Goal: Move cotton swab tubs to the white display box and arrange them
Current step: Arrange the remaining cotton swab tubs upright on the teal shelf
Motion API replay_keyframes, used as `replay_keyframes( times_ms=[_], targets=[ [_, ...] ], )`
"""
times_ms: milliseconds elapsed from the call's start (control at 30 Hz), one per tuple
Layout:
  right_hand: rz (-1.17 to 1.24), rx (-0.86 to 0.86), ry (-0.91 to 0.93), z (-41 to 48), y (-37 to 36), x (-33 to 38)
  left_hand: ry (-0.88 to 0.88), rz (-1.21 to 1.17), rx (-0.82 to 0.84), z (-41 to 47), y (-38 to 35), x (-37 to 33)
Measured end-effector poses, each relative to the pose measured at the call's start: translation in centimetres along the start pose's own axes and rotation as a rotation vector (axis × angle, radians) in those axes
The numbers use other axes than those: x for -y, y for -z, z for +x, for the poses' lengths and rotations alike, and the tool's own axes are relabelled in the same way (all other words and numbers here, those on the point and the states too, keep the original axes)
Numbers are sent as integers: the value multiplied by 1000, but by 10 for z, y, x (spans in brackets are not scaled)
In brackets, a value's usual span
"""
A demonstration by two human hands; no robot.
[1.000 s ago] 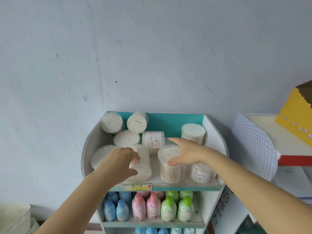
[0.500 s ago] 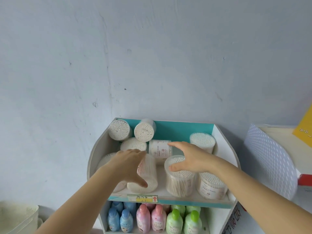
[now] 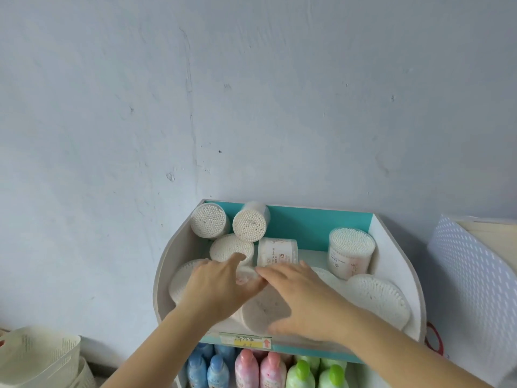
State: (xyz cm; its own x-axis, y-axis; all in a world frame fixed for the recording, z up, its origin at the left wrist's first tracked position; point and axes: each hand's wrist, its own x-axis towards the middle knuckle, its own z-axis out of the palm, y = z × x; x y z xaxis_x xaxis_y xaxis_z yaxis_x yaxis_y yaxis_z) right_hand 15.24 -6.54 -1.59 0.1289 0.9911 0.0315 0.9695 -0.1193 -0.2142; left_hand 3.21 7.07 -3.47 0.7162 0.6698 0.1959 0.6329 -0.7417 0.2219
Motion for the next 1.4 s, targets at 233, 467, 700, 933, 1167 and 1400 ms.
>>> replay_keyframes(
  times_ms=[233,467,700,933,1167,1400],
  targets=[
    [-186,8,-56,3,-26,6,-77,73,124,4,-10,20],
    [-8,54,-127,8,-18,-6,-120,-79,-43,0,-9,39],
    [135,35,-250,26,28,-34,-172,-89,153,-5,8,40],
    [207,21,-402,57,45,-70,-202,-89,232,4,3,31],
    [222,121,-365,87,24,-73,-151,36,268,13,14,18],
    [345,-222,-262,110,26,-53,-125,61,291,13,15,12]
  ],
)
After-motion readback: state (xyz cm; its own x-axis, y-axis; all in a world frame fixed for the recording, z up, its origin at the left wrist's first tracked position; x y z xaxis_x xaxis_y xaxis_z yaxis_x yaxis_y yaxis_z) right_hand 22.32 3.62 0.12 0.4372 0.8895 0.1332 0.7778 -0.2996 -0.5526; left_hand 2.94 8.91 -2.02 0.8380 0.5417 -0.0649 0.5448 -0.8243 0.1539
